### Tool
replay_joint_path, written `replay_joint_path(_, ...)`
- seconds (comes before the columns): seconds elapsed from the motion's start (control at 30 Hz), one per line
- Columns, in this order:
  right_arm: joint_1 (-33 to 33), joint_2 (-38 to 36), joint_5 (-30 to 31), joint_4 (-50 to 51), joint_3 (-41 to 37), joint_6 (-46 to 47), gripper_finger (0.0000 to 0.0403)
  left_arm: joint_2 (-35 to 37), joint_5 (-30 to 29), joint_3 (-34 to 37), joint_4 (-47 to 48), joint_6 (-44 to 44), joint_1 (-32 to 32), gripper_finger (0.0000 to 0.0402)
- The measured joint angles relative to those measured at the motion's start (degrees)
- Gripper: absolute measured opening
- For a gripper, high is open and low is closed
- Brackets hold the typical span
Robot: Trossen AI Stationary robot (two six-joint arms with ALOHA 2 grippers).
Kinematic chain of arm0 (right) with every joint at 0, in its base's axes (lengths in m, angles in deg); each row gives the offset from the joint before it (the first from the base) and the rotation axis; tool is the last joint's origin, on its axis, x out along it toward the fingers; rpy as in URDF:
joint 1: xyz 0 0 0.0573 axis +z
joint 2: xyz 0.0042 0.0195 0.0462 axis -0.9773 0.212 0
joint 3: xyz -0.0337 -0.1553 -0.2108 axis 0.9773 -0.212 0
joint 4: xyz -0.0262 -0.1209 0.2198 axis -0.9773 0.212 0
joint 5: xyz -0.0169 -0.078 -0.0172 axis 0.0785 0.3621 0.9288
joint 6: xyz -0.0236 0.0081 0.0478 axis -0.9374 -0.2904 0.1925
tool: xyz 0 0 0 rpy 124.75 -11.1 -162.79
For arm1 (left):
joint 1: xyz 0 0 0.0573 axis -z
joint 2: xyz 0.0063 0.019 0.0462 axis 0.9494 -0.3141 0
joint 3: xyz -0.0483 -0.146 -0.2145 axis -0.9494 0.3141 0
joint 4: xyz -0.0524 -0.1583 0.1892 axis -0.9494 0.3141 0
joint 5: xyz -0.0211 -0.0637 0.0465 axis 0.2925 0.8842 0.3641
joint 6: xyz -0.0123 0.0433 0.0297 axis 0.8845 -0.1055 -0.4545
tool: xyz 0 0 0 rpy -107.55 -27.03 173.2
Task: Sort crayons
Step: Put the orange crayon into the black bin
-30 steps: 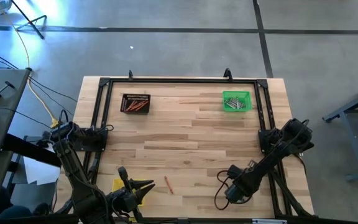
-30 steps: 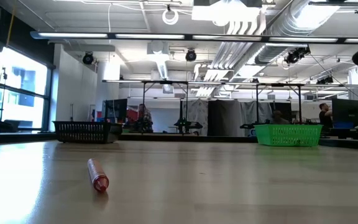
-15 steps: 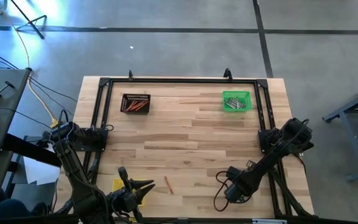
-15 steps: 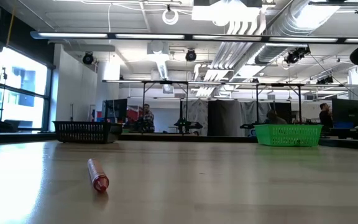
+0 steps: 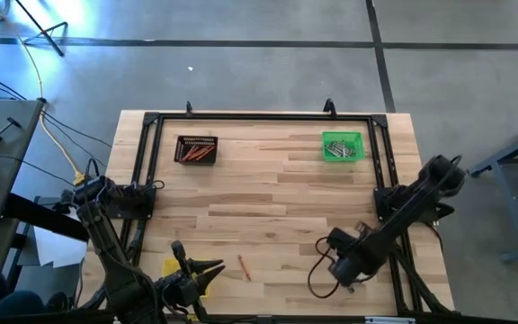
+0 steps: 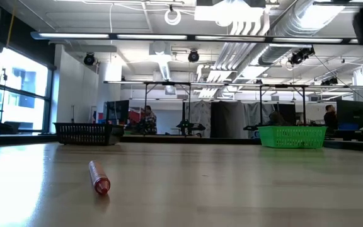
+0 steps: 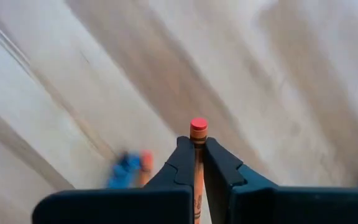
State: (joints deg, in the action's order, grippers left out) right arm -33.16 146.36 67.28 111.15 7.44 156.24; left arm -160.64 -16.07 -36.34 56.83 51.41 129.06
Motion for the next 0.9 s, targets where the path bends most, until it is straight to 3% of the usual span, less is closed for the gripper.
replay_joint_path(0.2, 0.0, -9.8, 28.2, -7.8, 0.0, -3.0, 0.0001, -0.1, 0.4, 1.3, -0.2, 2.0, -3.0, 0.0044)
replay_joint_path(0.3, 0.0, -13.0, 40.3, -16.7, 0.1, -13.1, 0.0001, -0.2, 2.2, 6.1, -0.3, 7.2, -5.8, 0.0044)
replay_joint_path(0.4, 0.0, -14.5, 47.4, -26.5, 0.1, -26.3, 0.0001, -0.3, 2.4, 11.4, -2.1, 12.5, -9.0, 0.0044)
replay_joint_path(0.53, 0.0, -14.6, 51.2, -37.7, 0.2, -41.2, 0.0001, -0.3, 0.6, 15.9, -7.6, 10.6, -13.0, 0.0044)
replay_joint_path(0.7, -1.2, -13.3, 50.6, -44.9, 0.2, -50.8, 0.0001, -0.4, 1.1, 18.3, -21.8, 0.9, -16.6, 0.0044)
replay_joint_path(0.8, -2.6, -13.0, 48.2, -45.6, 0.2, -52.6, 0.0002, -0.3, 7.9, 20.4, -35.1, -10.6, -18.1, 0.0048)
replay_joint_path(0.9, -4.1, -13.0, 45.1, -45.5, 0.2, -52.6, 0.0003, -0.3, 22.4, 22.5, -50.9, -24.6, -19.3, 0.0058)
